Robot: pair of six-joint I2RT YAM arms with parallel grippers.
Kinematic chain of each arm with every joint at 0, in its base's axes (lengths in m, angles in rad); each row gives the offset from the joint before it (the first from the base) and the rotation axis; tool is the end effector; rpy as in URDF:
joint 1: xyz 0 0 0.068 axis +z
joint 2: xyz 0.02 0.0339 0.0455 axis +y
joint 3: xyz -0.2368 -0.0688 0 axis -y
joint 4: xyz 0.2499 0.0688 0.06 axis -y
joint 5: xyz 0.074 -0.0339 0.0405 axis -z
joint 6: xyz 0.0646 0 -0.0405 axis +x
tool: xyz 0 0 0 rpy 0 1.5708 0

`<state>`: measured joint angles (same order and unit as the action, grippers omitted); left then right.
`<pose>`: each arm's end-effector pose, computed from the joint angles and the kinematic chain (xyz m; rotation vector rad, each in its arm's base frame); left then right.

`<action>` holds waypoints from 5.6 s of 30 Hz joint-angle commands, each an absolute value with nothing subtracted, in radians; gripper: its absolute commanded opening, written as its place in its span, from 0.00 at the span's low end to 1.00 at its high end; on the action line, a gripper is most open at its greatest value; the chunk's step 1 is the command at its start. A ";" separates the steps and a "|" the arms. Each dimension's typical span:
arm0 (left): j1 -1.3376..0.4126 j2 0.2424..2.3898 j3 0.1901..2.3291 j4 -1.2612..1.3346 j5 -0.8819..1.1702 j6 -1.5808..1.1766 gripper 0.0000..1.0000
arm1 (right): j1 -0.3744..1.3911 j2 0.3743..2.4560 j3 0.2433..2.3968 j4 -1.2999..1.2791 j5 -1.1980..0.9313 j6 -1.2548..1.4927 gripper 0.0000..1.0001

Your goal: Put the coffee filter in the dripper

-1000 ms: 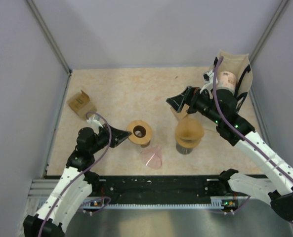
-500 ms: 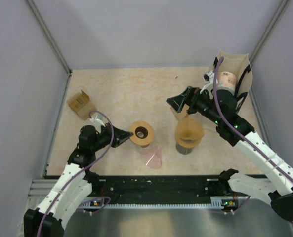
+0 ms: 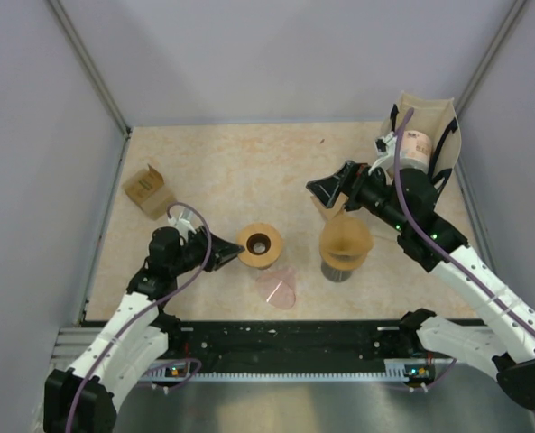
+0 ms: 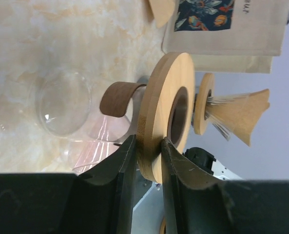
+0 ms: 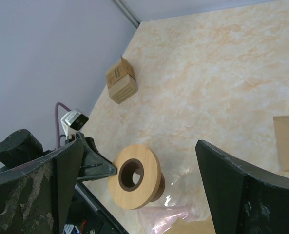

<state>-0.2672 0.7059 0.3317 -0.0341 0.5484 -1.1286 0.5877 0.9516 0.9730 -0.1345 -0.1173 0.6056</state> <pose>0.1964 -0.0887 0.1803 -0.5441 2.1489 -1.3900 0.2192 0.1551 0.3561 -0.0774 1.7820 0.9801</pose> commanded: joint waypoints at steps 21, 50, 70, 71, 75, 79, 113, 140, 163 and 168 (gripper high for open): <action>-0.265 0.554 0.544 -0.438 0.382 -0.795 0.99 | 0.583 0.934 1.046 -0.254 -0.114 0.436 0.99; -0.264 0.420 0.684 -0.756 -0.256 -0.802 0.99 | 1.396 1.414 1.229 -0.640 0.483 0.291 0.88; -0.265 0.436 0.661 -0.726 -0.221 -0.798 0.99 | 1.433 1.652 1.187 -0.626 0.609 0.291 0.59; -0.264 0.434 0.661 -0.727 -0.219 -0.799 0.99 | 1.433 1.663 1.189 -0.627 0.624 0.299 0.57; -0.265 0.437 0.658 -0.732 -0.221 -0.798 0.99 | 1.433 1.678 1.187 -0.627 0.652 0.310 0.44; -0.265 0.434 0.663 -0.741 -0.239 -0.799 0.99 | 1.433 1.686 1.183 -0.627 0.675 0.311 0.29; -0.265 0.448 0.719 -0.649 -0.230 -0.767 0.99 | 1.169 1.288 1.431 -0.650 -0.282 0.271 0.00; -0.265 0.566 0.607 -0.408 -0.086 -0.756 0.99 | 0.798 1.548 1.614 -0.770 -0.313 0.387 0.00; -0.265 0.571 0.603 -0.339 -0.012 -0.767 0.99 | 0.790 1.605 1.559 -0.758 -0.301 0.394 0.00; -0.265 0.577 0.612 -0.318 0.037 -0.769 0.99 | 0.788 1.627 1.551 -0.767 -0.307 0.390 0.00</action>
